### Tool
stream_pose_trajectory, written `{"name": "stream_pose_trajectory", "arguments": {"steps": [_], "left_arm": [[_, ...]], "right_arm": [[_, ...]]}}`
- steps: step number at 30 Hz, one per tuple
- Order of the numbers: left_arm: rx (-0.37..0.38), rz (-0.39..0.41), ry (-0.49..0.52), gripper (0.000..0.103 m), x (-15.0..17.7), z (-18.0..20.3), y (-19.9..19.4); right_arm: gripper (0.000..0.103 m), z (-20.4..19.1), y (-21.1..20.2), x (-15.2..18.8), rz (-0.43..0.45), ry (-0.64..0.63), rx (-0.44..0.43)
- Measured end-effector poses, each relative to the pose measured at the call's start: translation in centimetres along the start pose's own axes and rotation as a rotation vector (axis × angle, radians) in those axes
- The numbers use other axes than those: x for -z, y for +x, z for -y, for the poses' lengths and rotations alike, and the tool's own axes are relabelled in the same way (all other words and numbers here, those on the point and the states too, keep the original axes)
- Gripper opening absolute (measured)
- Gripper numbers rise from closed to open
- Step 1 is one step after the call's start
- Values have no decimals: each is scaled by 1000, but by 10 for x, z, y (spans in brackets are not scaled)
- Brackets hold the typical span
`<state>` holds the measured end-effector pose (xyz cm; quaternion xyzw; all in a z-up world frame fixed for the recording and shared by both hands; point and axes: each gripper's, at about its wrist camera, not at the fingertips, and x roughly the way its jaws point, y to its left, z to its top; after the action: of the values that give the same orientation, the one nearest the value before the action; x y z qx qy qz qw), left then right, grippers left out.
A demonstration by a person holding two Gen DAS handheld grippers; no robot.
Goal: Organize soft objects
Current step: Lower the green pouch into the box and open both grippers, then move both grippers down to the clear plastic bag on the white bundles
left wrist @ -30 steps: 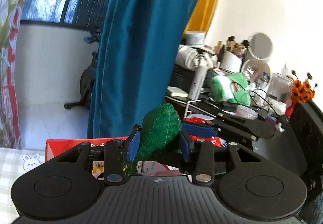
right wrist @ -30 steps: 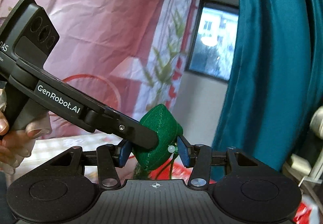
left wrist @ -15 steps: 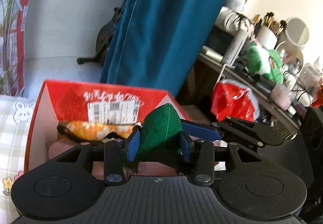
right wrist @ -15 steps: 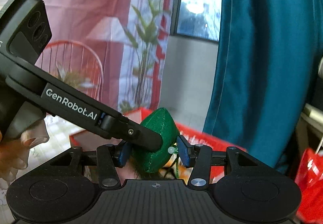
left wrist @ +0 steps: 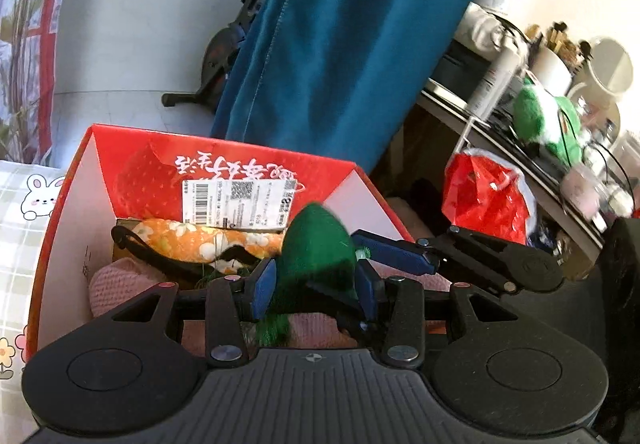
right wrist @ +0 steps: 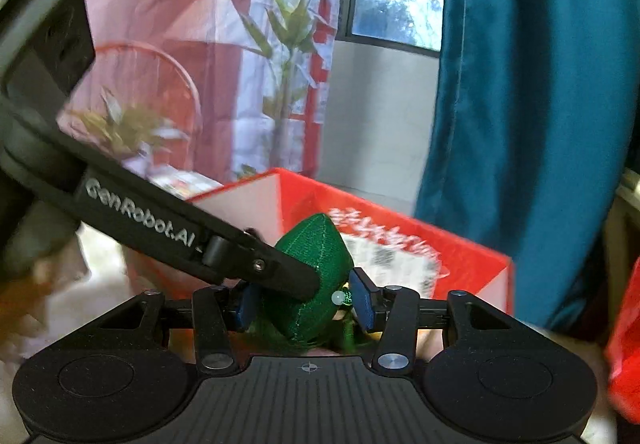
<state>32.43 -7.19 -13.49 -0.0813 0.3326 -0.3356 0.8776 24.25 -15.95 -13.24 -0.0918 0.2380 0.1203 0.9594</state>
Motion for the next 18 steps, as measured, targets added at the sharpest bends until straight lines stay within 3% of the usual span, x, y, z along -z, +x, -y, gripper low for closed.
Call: {"name": "stream_pose_trajectory", "arguments": {"steps": [7, 18], "left_arm": [[-79, 23, 44, 49, -5, 2, -5], [-178, 8, 70, 49, 4, -1, -35]], "right_arm": [[38, 5, 25, -2, -96, -66, 236], [38, 0, -10, 3, -54, 25, 129]]}}
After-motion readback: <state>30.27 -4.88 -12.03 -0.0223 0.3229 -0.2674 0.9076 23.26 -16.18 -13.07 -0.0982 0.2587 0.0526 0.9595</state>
